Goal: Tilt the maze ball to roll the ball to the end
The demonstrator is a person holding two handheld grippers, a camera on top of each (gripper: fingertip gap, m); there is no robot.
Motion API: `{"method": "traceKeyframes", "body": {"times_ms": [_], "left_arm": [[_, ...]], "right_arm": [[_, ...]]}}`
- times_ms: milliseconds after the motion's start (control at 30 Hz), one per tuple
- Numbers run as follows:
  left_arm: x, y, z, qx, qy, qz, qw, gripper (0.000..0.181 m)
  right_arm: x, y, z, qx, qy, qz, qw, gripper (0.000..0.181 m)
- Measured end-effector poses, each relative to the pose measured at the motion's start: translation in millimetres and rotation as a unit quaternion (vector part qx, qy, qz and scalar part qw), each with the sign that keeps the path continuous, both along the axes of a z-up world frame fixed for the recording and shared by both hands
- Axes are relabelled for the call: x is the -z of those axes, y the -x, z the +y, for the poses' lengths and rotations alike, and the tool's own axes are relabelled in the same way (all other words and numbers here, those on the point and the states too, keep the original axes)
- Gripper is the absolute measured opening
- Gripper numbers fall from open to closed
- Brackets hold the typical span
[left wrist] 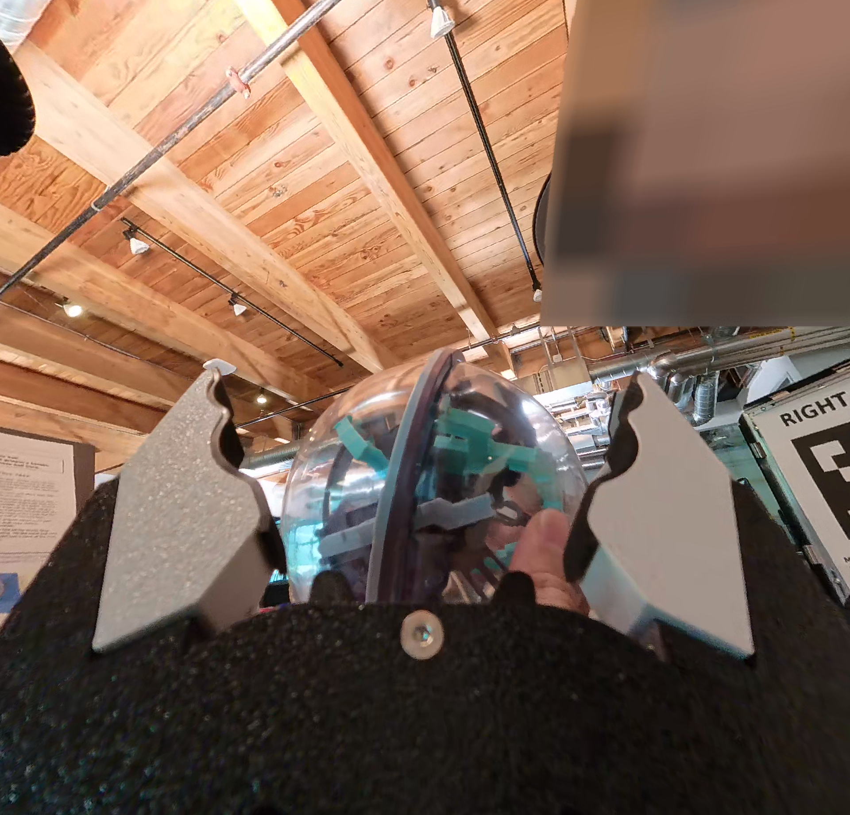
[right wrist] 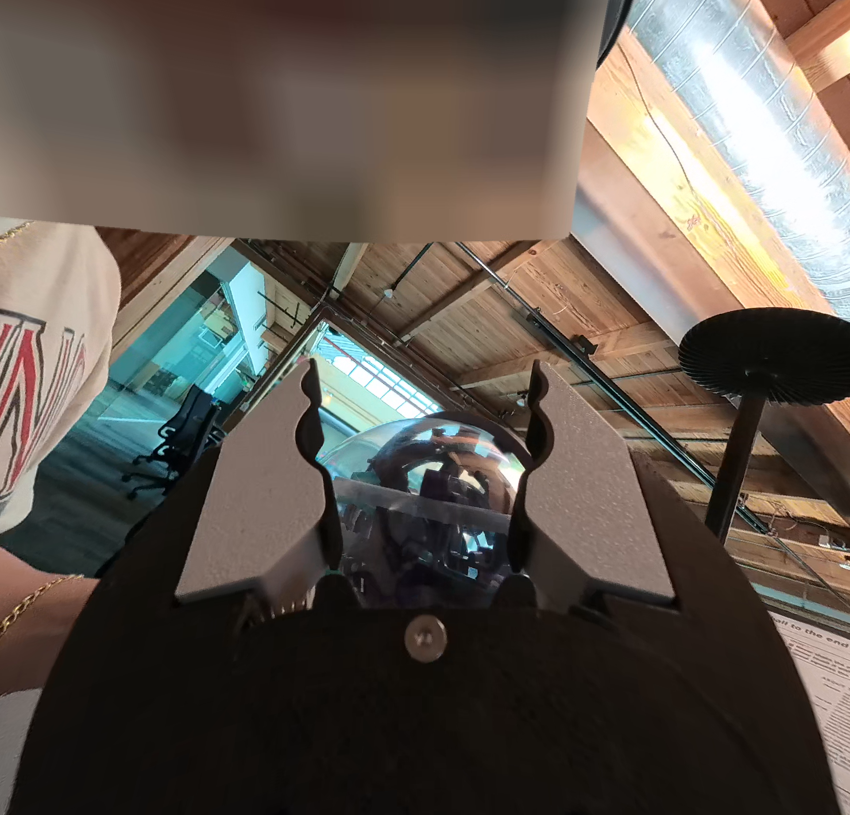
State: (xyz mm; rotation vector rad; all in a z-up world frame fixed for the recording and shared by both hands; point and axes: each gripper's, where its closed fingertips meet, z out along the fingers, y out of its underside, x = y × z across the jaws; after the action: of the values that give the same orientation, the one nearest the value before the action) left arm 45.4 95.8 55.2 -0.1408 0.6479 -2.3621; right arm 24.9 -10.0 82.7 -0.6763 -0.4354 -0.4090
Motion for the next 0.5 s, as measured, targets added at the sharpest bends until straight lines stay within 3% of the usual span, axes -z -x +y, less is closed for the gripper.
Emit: {"method": "traceKeyframes", "body": {"times_ms": [300, 500], "left_arm": [[0, -24, -20, -0.04, -0.075, 0.087, 0.993, 0.157], [-11, -30, -27, -0.087, -0.116, 0.073, 0.987, 0.157]], "right_arm": [[5, -32, -8, -0.012, -0.024, 0.076, 0.997, 0.092], [2, -48, -16, -0.033, -0.053, 0.102, 0.993, 0.092]]}}
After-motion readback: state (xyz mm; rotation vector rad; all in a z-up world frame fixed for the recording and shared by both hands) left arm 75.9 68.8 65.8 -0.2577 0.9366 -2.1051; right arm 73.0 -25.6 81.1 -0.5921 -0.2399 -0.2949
